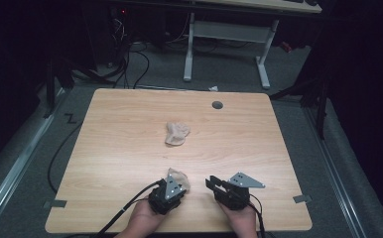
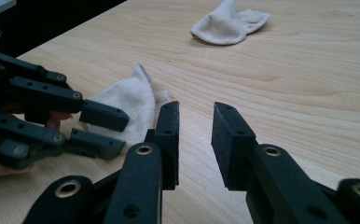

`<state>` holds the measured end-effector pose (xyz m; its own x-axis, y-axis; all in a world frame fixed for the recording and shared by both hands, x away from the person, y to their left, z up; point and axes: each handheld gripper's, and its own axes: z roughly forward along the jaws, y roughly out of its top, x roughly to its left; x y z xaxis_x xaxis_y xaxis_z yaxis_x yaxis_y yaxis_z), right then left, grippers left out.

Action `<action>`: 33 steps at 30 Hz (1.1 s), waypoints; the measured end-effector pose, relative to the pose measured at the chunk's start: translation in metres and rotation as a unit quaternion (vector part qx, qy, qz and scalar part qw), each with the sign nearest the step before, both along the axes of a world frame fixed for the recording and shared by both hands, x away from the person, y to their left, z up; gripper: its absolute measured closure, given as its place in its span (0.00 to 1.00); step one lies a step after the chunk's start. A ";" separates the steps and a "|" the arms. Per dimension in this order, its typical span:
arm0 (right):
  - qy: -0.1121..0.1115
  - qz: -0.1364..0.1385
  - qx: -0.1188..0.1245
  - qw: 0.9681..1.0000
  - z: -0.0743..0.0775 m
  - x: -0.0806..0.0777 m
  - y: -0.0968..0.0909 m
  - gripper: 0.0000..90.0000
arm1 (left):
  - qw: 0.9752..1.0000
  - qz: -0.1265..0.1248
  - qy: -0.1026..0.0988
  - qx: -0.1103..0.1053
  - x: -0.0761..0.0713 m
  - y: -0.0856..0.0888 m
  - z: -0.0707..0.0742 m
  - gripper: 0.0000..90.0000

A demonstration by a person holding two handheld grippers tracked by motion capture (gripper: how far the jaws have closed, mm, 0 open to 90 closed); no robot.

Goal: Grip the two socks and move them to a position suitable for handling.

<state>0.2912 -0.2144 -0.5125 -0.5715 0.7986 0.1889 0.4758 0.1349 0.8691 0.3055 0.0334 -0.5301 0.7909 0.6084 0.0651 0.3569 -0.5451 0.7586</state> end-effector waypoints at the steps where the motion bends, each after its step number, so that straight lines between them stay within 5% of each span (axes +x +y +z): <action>1: 0.000 0.000 0.000 1.000 0.000 0.000 0.000 0.81 | 1.000 0.003 -0.002 0.001 0.000 0.000 0.000 0.88; 3: -0.002 -0.004 -0.001 1.000 0.001 -0.001 -0.001 0.81 | 1.000 0.006 -0.003 -0.005 0.000 0.002 0.002 0.95; 9: -0.001 -0.008 -0.009 1.000 0.000 -0.001 -0.001 0.81 | 0.999 0.007 -0.023 -0.048 -0.006 0.011 0.023 0.95; 14: 0.003 -0.008 -0.017 1.000 -0.003 0.000 0.003 0.81 | 0.994 0.029 -0.039 -0.099 -0.003 0.030 0.045 0.95; 23: 0.010 0.005 -0.033 0.999 -0.007 0.002 0.014 0.81 | 0.986 0.078 -0.042 -0.140 0.001 0.065 0.049 0.95; 28: 0.015 0.030 -0.042 0.999 -0.007 0.005 0.031 0.81 | 0.978 0.108 -0.013 -0.177 0.007 0.087 0.040 0.94; 33: 0.022 0.055 -0.056 0.997 -0.007 0.010 0.054 0.81 | 0.978 0.105 -0.012 -0.178 0.006 0.089 0.038 0.94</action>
<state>0.3017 -0.1599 -0.5192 -0.6496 0.7491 0.1297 0.4908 0.2829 0.8241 0.3113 0.1226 -0.4919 0.6472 0.7448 -0.1625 0.4116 -0.1620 0.8968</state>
